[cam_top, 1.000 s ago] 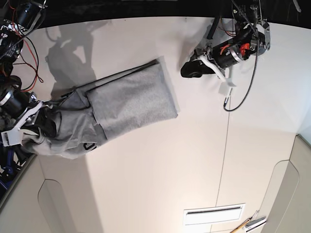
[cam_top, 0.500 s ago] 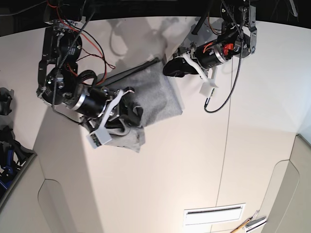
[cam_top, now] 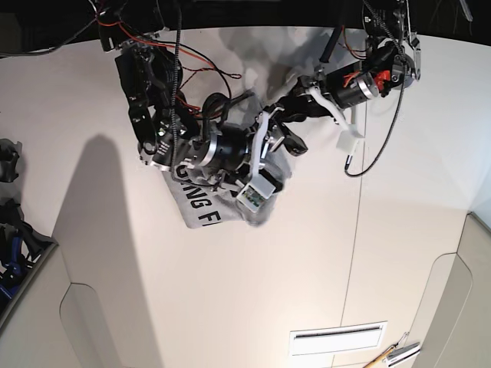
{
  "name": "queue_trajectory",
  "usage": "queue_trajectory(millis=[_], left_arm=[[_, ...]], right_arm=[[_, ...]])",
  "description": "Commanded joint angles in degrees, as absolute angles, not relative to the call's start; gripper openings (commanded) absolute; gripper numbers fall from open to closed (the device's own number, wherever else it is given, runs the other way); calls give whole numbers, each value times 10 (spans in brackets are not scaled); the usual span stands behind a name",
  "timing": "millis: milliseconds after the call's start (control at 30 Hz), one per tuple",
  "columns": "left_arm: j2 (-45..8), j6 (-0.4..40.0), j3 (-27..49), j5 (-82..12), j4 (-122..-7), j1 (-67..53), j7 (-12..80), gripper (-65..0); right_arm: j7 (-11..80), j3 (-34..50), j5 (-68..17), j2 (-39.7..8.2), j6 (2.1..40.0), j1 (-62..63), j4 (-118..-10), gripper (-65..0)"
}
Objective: Fold the T-shirt properly
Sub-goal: 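Grasp the folded bundle with both grippers and flip it over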
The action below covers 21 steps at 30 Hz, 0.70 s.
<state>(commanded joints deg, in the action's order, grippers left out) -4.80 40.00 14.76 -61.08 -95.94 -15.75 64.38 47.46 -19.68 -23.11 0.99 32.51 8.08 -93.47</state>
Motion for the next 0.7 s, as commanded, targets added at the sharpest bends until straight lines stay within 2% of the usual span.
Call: queue_trajectory(millis=[133, 333, 533, 633, 700], left_arm=[[-48, 400, 209, -663, -959, -158, 683, -427], [-50, 400, 259, -701, -959, -173, 697, -427], [-50, 400, 263, -705, -959, -175, 696, -427], [-51, 400, 263, -705, -959, -175, 696, -427], [-58, 400, 263, -708, -959, -175, 696, -427]], right_arm=[[483, -244, -226, 13, 321, 111, -935, -253], [503, -247, -244, 16, 317, 133, -947, -254], [532, -247, -318, 52, 318, 138, -954, -255], [537, -246, -317, 83, 319, 138, -957, -255], [536, -245, -300, 87, 317, 140, -967, -255]])
